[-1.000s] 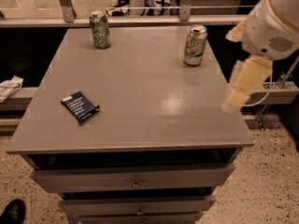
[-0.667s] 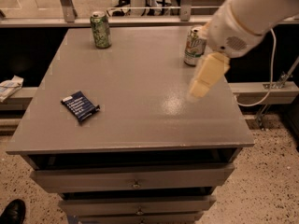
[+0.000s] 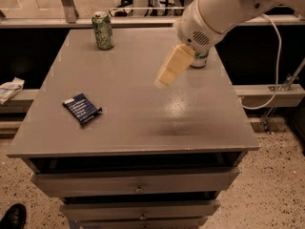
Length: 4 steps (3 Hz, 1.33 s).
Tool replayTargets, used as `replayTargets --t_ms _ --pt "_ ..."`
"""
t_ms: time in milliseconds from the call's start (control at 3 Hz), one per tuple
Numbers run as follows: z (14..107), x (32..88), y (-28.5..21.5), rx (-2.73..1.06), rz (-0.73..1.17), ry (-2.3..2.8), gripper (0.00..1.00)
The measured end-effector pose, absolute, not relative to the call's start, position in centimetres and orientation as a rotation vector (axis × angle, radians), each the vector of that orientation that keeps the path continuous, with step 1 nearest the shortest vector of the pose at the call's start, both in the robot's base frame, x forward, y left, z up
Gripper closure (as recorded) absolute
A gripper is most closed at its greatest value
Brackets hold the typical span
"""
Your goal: Move green can near 7up can
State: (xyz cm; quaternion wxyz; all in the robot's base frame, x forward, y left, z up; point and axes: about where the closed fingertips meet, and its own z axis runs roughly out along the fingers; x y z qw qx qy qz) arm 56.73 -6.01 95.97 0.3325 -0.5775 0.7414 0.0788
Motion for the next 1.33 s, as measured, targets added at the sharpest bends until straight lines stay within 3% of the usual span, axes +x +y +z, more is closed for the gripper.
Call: replayTargets --t_ms 667,1000,1333 --pt "96.5 57.0 -6.0 -1.473 0.194 1.932 0.00" --pt "97.2 60.0 -4.6 -1.387 0.197 1.888 0.00" --pt "97.6 66.9 -1.7 -1.264 0.224 1.832 0.00"
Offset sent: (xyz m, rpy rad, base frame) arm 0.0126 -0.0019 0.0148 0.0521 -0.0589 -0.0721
